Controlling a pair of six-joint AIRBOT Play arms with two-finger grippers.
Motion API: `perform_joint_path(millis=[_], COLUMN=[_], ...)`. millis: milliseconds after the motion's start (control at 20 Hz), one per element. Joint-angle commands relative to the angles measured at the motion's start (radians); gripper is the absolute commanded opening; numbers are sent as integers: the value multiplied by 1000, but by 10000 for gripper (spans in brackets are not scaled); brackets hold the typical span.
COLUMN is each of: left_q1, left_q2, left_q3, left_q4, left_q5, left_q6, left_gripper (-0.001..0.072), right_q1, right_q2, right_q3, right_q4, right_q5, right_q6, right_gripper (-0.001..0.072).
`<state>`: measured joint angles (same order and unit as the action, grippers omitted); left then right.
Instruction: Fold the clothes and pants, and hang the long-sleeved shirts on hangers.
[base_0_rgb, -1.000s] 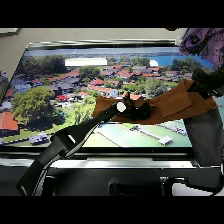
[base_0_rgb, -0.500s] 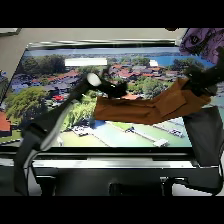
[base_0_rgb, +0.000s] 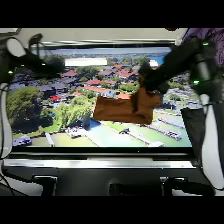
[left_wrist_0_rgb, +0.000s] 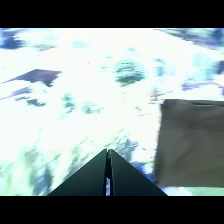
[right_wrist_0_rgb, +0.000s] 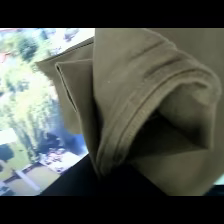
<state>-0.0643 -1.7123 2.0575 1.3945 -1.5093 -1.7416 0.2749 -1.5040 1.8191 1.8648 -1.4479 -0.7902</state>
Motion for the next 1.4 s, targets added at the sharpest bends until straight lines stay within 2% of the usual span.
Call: perform_joint_path(millis=[0,550,750,850,900,950,1100,1200,1350], left_q1=[86,106,106,106,106,106,105,101,98], left_q2=[32,23,16,14,13,13,13,13,14], left_q3=[-11,-41,-41,-41,-43,-48,-77,-84,-84], left_q4=[39,39,39,39,39,39,39,39,39], left_q5=[-64,-61,-61,-61,-60,-61,-62,-62,-61], left_q6=[15,14,14,14,14,14,14,14,14], left_gripper=[20,20,20,20,20,20,20,20,20], right_q1=[122,172,181,197,209,212,210,181,67], right_q2=[-61,-269,-328,-340,-341,-341,-316,-288,-220], right_q3=[1,1,1,1,1,1,11,50,115], right_q4=[-8,100,179,181,181,187,234,232,232], right_q5=[112,285,369,413,445,493,602,578,430], right_q6=[111,133,95,89,79,64,-11,-55,-157], right_gripper=[34,35,40,99,225,401,597,596,592])
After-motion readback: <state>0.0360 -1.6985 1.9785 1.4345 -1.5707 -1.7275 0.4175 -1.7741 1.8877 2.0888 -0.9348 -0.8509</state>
